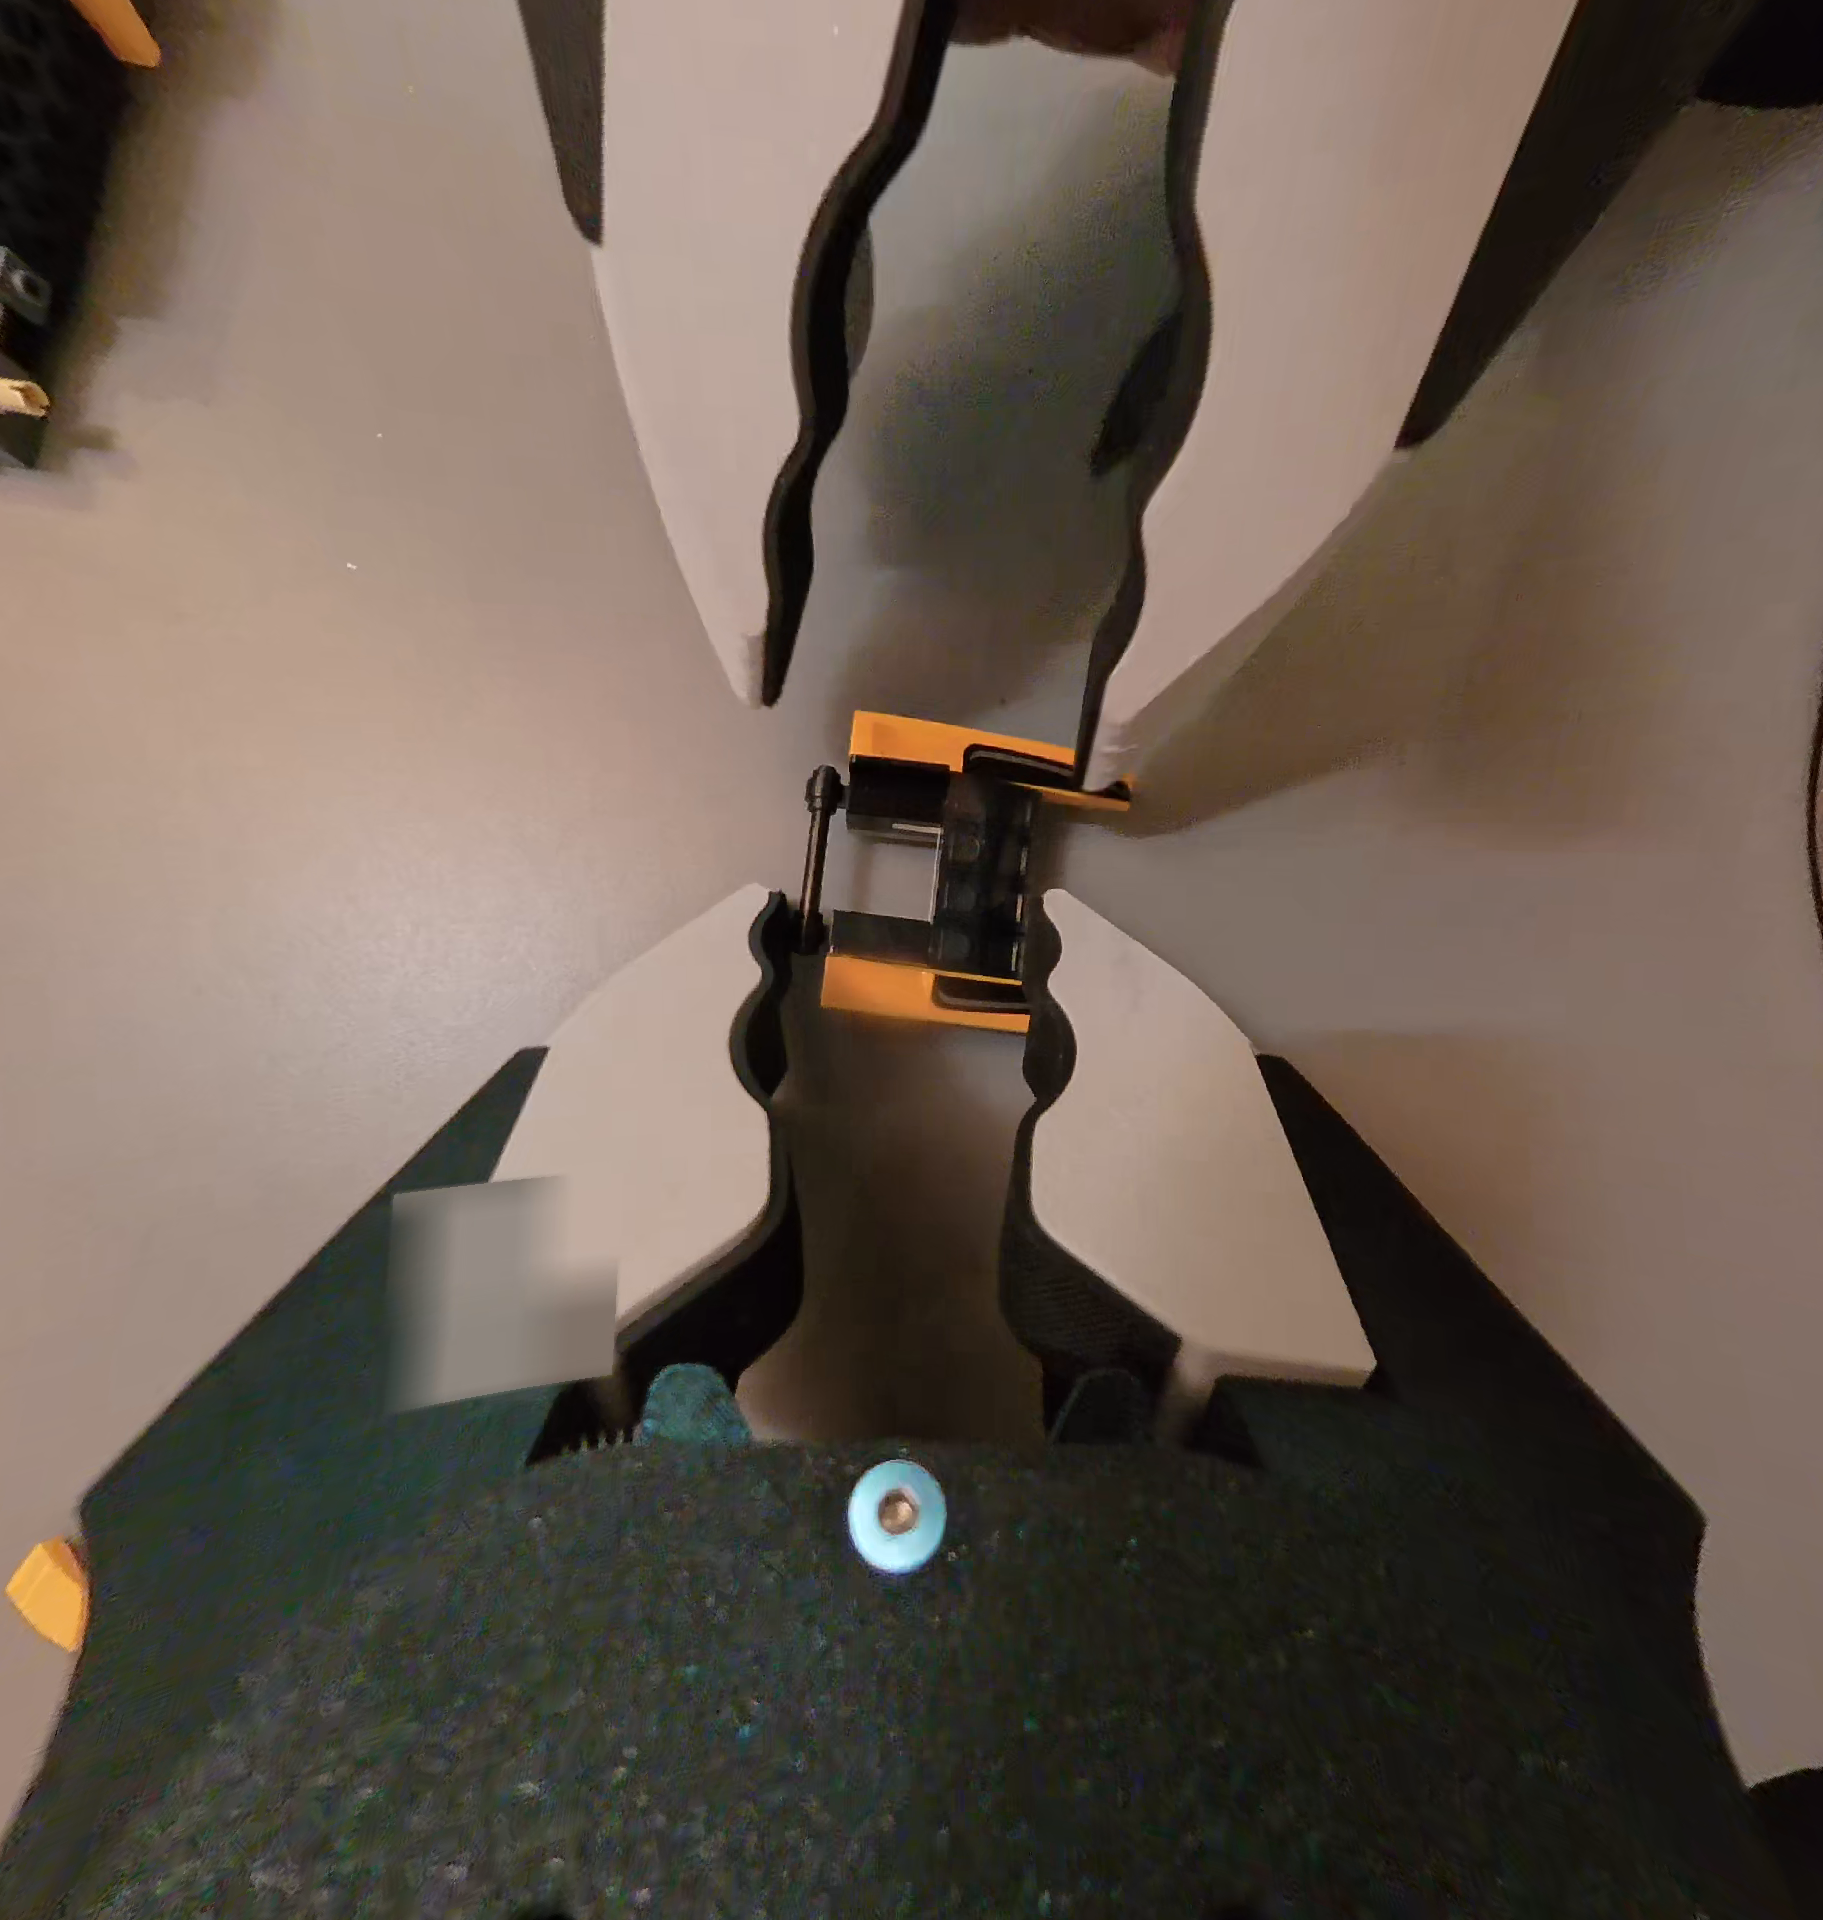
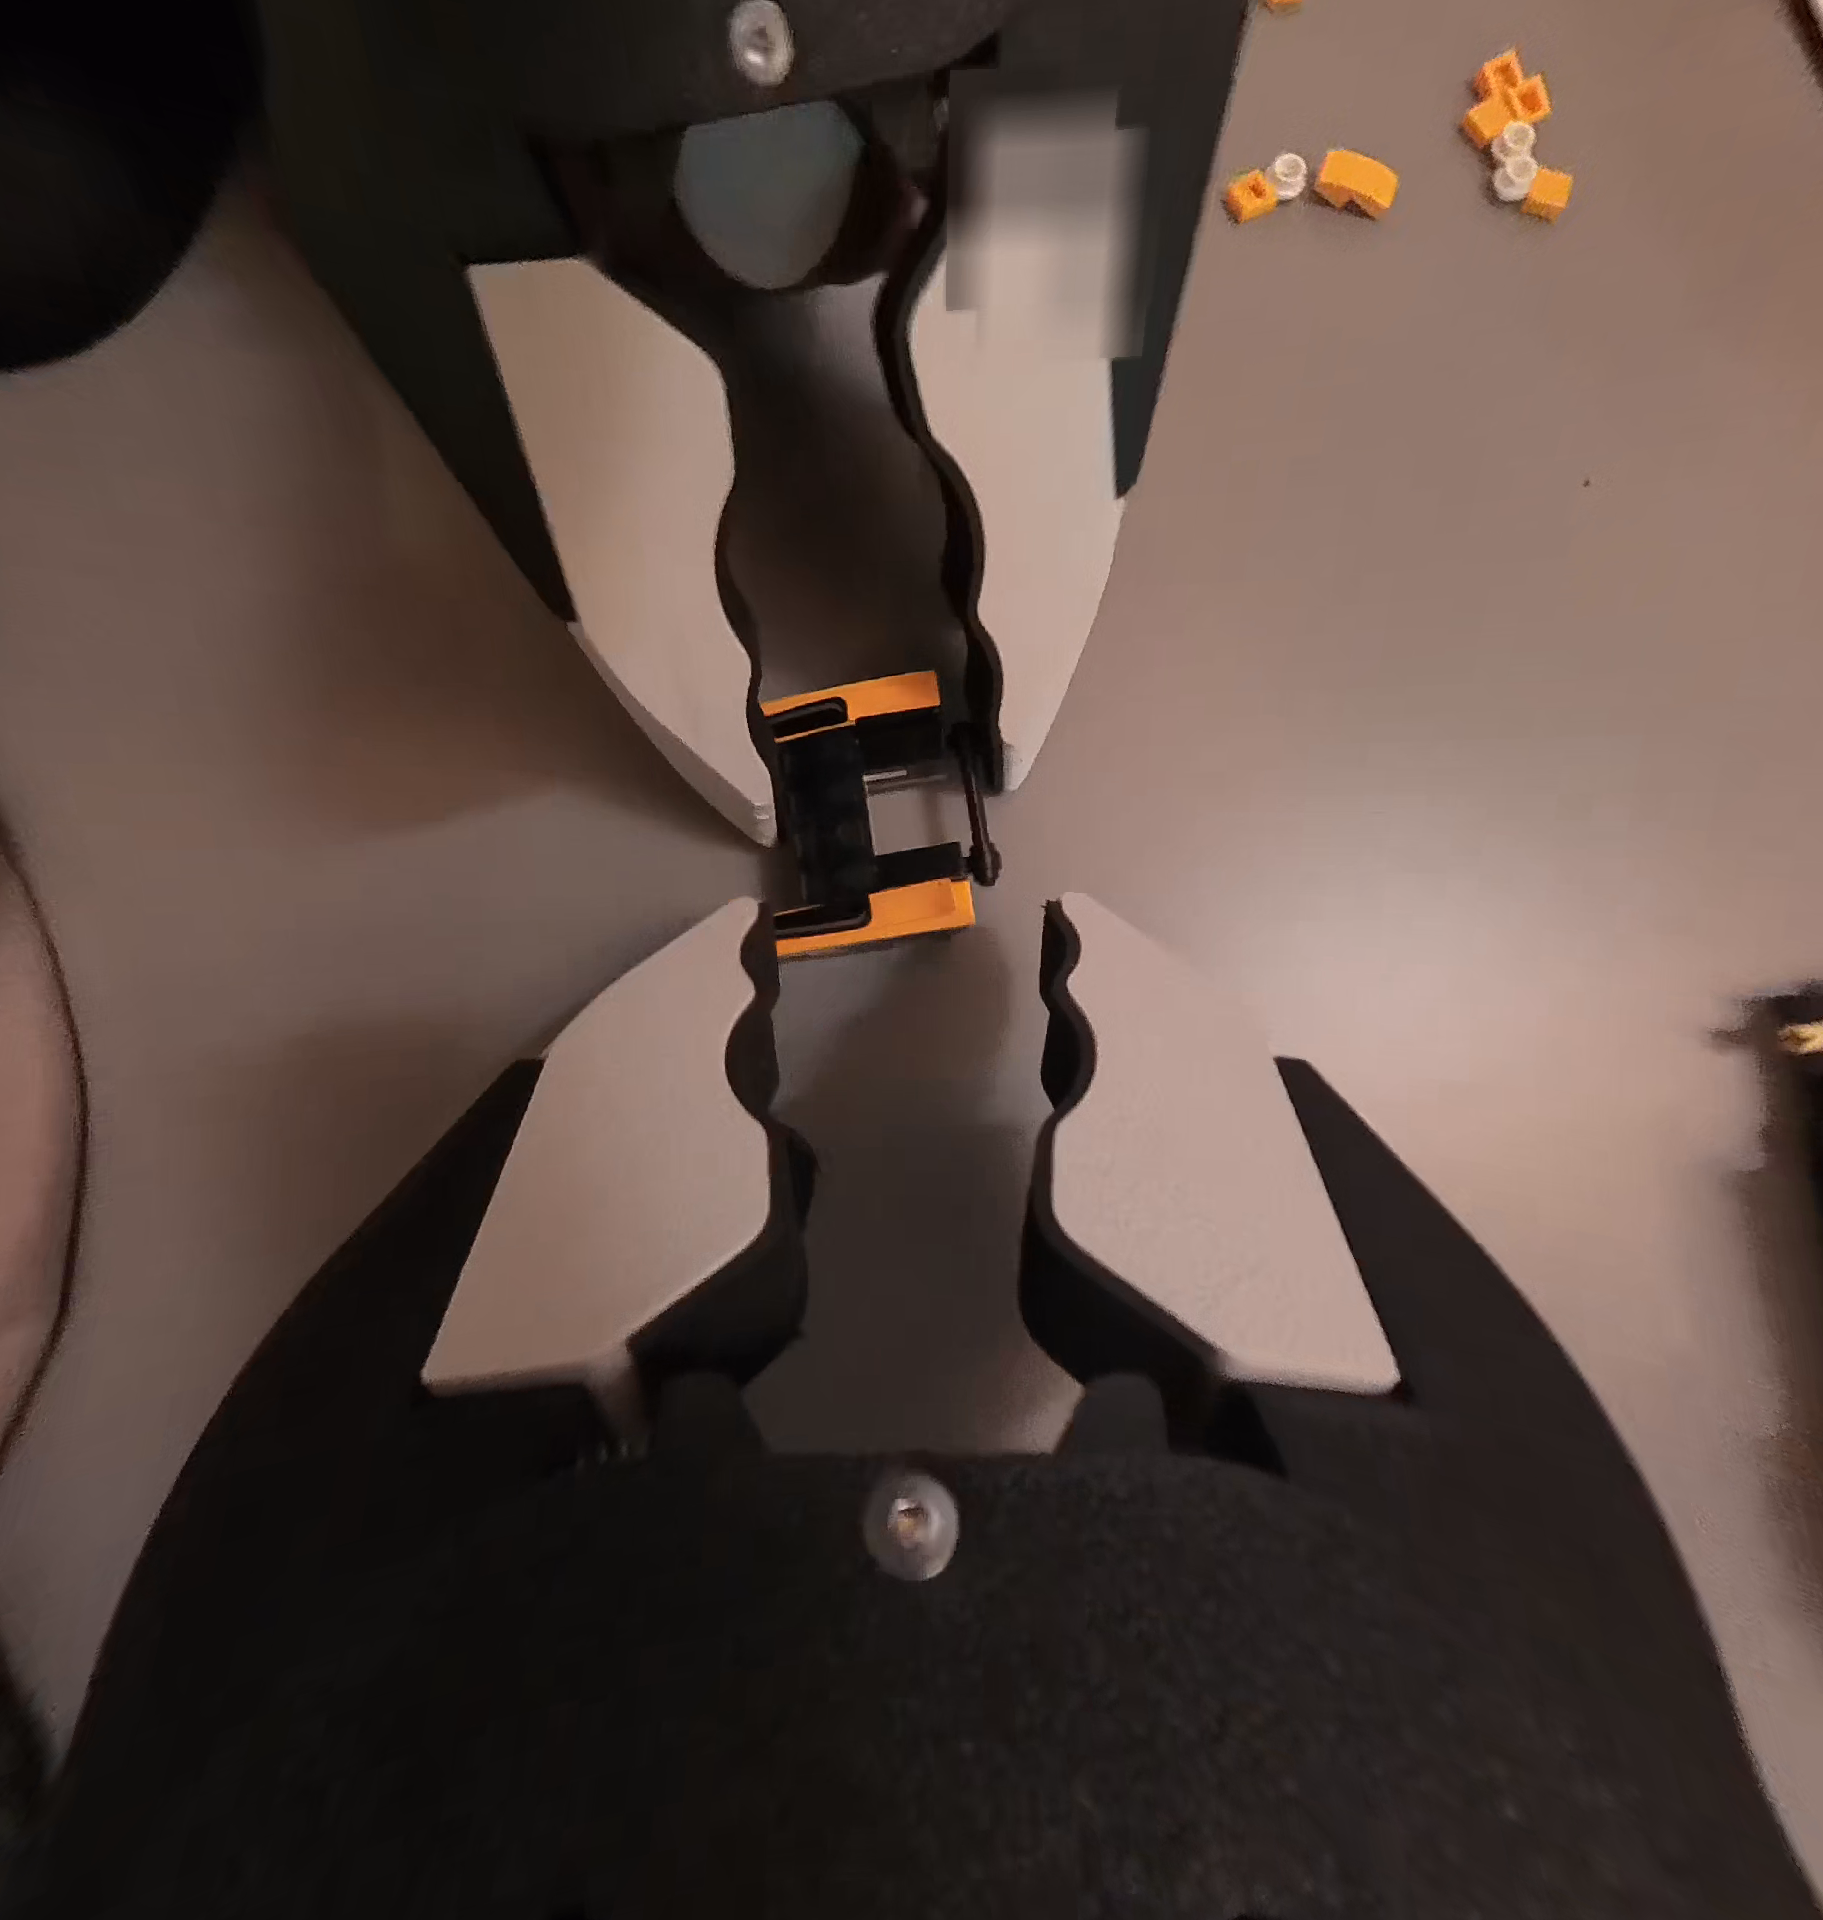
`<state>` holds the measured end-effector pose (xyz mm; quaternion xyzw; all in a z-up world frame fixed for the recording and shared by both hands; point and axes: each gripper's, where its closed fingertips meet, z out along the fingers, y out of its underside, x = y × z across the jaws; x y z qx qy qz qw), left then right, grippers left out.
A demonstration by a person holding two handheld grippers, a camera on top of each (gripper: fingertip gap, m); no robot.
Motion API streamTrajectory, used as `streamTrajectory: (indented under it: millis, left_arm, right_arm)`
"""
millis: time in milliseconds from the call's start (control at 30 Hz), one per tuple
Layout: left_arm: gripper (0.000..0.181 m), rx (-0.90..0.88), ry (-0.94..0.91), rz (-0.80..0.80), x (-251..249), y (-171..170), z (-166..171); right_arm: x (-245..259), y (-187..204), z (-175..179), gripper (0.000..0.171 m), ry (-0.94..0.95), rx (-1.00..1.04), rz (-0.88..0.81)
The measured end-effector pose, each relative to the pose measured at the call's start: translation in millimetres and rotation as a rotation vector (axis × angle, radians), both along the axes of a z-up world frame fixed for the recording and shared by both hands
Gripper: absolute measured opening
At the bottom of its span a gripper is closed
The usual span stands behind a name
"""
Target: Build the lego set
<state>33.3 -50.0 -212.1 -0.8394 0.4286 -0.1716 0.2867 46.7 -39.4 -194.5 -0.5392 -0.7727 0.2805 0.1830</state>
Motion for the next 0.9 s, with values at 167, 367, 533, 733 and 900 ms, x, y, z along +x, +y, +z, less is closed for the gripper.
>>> streamTrajectory:
  millis: [167,367,533,733,900]
  left_arm:
    - [0.043,0.008,0.026,0.040,0.3,0.8,-0.7]
    - [0.043,0.013,0.029,0.063,0.3,0.6,-0.8]
    - [0.043,0.014,0.032,0.080,0.5,0.9,-0.8]
    - [0.043,0.022,0.035,0.097,-0.7,2.9,-0.9]
    - [0.043,0.049,0.055,0.095,-3.3,4.7,0.0]
  right_arm:
    - [-1.0,5.2,-5.9,0.046,-0.008,-0.120,-0.139]
    - [0.8,8.1,-6.9,0.041,-0.015,-0.309,-0.232]
    - [0.3,12.7,-7.8,0.043,-0.023,-0.335,-0.279]
    - [-1.8,18.7,-8.1,0.042,-0.039,-0.393,-0.339]
    - [-6.5,27.4,-6.7,0.042,-0.029,-0.408,-0.380]
